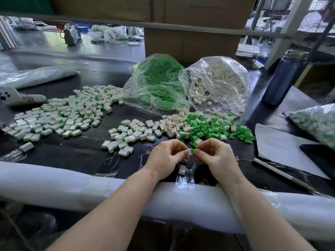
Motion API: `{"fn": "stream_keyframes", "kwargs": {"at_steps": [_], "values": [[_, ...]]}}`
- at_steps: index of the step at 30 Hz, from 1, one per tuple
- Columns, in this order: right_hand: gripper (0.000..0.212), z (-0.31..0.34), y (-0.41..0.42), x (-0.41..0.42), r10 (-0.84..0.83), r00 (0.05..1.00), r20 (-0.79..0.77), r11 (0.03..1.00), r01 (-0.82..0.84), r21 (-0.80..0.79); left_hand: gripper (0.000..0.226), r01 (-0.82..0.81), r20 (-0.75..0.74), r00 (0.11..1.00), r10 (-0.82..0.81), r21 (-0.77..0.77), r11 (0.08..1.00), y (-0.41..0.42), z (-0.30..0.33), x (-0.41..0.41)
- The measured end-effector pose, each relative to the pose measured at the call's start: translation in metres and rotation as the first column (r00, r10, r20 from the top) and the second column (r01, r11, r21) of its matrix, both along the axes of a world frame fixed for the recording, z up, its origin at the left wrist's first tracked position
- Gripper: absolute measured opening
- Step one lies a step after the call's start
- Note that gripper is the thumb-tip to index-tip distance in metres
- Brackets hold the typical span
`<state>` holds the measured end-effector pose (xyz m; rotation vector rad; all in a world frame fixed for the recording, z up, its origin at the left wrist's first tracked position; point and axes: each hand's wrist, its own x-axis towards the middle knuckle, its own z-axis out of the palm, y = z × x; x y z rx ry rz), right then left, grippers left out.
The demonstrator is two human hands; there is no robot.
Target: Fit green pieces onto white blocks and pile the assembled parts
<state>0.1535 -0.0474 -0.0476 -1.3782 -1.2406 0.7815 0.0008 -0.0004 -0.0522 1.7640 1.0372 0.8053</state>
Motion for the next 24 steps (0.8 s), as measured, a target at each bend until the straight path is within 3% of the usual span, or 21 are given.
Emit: {"fn": "stream_keyframes", "kwargs": {"at_steps": [4,9,24], "values": [[0.011,-0.0007,0.0004,0.0006,0.005,0.998,0.055,1.0,-0.005,-0.008,0.006,0.006,0.032,0.999,-0.005,-0.023,1.0,-0.0004,0.0002,-0.0001],[0.017,0.0001,-0.0004,-0.0008,0.069,0.998,0.004,0.998,-0.069,-0.011,0.013,-0.019,0.056,0.998,0.017,0.019,1.0,-0.0014,0.002,-0.0005],[0.027,-0.0005,0.0012,0.0006,0.13,0.988,0.077,0.991,-0.129,-0.027,0.012,0.018,-0.003,1.0,-0.018,0.044,0.999,-0.0043,0.0052,0.0016]]}}
